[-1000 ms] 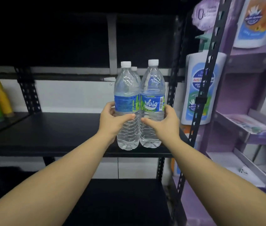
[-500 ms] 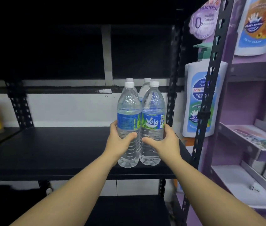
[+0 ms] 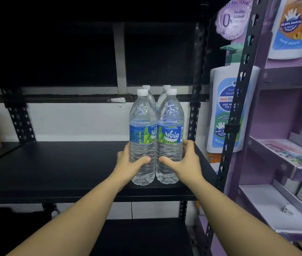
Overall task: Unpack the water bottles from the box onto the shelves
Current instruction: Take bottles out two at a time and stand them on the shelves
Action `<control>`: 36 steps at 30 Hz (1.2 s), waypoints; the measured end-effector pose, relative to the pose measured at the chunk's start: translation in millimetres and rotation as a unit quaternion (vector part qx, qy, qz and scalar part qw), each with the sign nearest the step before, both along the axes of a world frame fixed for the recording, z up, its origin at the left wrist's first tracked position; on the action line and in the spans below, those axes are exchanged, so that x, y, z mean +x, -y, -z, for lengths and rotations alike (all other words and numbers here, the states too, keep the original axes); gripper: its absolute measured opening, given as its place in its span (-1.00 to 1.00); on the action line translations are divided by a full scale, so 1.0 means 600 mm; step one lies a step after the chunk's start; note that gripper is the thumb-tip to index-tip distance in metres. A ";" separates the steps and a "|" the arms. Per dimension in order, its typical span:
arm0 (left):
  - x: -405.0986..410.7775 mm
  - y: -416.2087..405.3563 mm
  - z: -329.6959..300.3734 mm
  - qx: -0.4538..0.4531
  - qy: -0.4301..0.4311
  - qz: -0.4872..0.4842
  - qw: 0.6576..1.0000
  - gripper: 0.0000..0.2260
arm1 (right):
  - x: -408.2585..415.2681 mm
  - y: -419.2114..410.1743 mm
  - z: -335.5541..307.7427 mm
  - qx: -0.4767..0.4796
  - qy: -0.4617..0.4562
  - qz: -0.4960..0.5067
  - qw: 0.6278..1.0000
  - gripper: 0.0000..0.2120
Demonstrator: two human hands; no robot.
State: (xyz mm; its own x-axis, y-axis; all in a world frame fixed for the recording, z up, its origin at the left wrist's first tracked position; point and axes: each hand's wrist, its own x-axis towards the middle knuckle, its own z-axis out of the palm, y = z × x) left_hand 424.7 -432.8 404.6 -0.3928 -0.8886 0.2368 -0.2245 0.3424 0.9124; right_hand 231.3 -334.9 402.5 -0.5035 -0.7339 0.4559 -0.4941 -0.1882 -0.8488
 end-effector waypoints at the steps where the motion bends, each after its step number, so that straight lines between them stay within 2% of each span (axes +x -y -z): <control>1: 0.001 0.000 0.002 -0.004 0.004 0.002 1.000 -0.21 | 0.000 0.000 0.003 0.002 0.001 -0.006 1.000 -0.19; 5: 0.010 -0.007 0.009 -0.007 0.013 -0.042 0.999 -0.11 | 0.000 0.000 0.020 0.010 0.002 -0.023 1.000 -0.06; 7: 0.017 0.002 0.014 0.014 0.001 -0.040 0.999 -0.17 | -0.004 0.001 0.031 0.019 0.012 -0.029 0.999 -0.07; 10: 0.020 0.005 0.018 0.029 -0.008 -0.009 0.999 -0.39 | -0.005 0.003 0.047 0.033 0.026 -0.026 0.999 -0.16; 12: 0.016 0.001 0.024 0.036 -0.009 0.005 0.999 -0.45 | -0.001 0.005 0.051 0.035 0.027 -0.020 0.999 -0.17; 15: 0.012 0.002 0.035 0.002 0.031 0.008 0.999 -0.38 | 0.000 0.005 0.054 0.047 0.016 -0.025 0.998 -0.13; 19: 0.015 0.011 0.046 0.008 -0.009 -0.006 1.000 -0.25 | 0.003 0.004 0.054 0.055 -0.012 -0.015 0.998 -0.15; 24: 0.011 0.011 0.055 0.012 0.004 -0.016 1.000 -0.46 | -0.003 0.006 0.062 0.051 0.026 0.016 0.998 -0.22; 29: 0.010 0.007 0.055 -0.020 0.003 -0.041 0.999 -0.43 | -0.014 0.017 0.065 0.075 0.026 0.026 0.997 -0.32; 36: 0.000 0.031 0.054 0.002 -0.028 -0.036 0.999 -0.39 | -0.019 0.037 0.051 0.096 0.036 0.050 0.993 -0.35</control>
